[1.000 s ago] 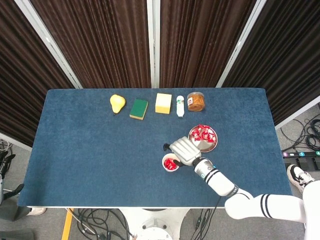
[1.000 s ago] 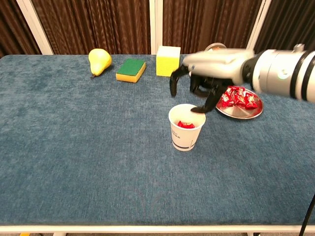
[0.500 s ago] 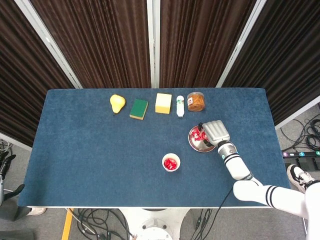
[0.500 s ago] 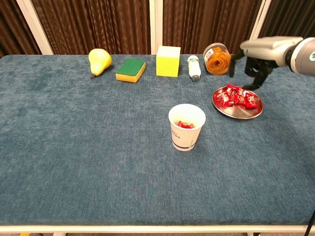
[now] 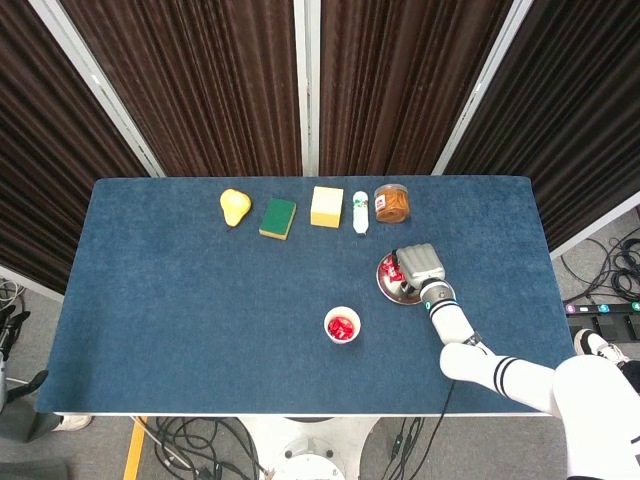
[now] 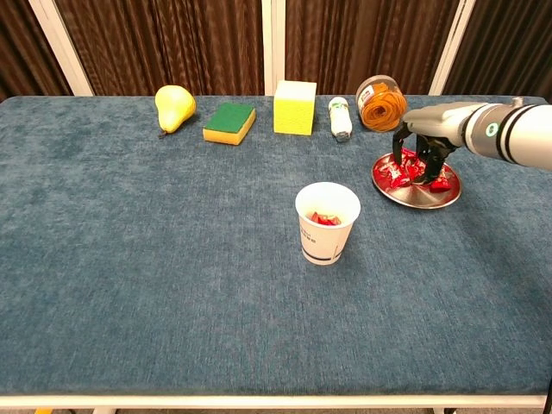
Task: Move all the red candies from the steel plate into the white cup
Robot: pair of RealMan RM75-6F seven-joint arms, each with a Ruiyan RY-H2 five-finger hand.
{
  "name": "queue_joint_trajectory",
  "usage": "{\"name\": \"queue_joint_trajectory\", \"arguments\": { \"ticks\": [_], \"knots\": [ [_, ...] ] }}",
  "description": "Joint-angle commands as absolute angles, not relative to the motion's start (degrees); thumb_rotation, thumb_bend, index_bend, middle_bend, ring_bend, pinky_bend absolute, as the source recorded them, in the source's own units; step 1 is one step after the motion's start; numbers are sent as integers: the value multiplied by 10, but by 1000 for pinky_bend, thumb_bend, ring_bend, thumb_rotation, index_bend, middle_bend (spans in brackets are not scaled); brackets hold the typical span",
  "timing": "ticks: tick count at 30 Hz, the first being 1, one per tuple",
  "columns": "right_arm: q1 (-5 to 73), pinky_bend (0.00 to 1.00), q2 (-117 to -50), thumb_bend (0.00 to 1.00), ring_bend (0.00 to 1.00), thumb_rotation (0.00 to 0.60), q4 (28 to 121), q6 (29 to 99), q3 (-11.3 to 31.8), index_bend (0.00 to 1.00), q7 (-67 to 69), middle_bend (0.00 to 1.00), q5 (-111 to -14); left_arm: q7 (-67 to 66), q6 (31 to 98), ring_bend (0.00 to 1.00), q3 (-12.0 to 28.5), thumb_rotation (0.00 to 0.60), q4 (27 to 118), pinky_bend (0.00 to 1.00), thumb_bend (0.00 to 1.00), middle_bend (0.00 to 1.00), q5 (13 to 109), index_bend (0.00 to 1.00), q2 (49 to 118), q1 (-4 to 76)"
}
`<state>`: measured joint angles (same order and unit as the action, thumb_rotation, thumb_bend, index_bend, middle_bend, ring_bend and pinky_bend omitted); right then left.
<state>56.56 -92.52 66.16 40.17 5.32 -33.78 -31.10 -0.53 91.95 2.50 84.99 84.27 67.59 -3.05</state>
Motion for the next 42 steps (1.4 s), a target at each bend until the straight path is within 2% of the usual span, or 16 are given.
{"name": "queue_joint_trajectory", "arguments": {
  "ticks": [1, 20, 26, 31, 37, 42],
  "knots": [
    [568, 1000, -931, 240, 898, 600, 656, 400, 55, 392, -336, 866, -310, -5, 919, 209, 25, 600, 849, 204, 0, 212, 843, 220, 677, -30],
    [575, 1000, -971, 241, 899, 600, 609, 400, 59, 437, -336, 866, -320, 2, 915, 209, 25, 600, 840, 205, 0, 212, 839, 220, 680, -32],
    [578, 1000, -986, 248, 901, 600, 590, 396, 60, 486, -344, 866, -315, 4, 915, 209, 25, 600, 837, 204, 0, 212, 838, 219, 681, -33],
    [574, 1000, -985, 298, 908, 600, 596, 409, 66, 565, -339, 870, -328, 7, 917, 209, 26, 600, 835, 204, 0, 212, 838, 220, 681, -34],
    [552, 1000, -925, 307, 909, 600, 688, 451, 79, 595, -310, 874, -380, 7, 917, 210, 27, 600, 836, 204, 0, 212, 840, 220, 681, -33],
    [522, 1000, -831, 307, 909, 600, 850, 493, 98, 595, -250, 876, -473, 1, 918, 209, 28, 600, 842, 205, 0, 212, 845, 220, 678, -30]
  ]
}}
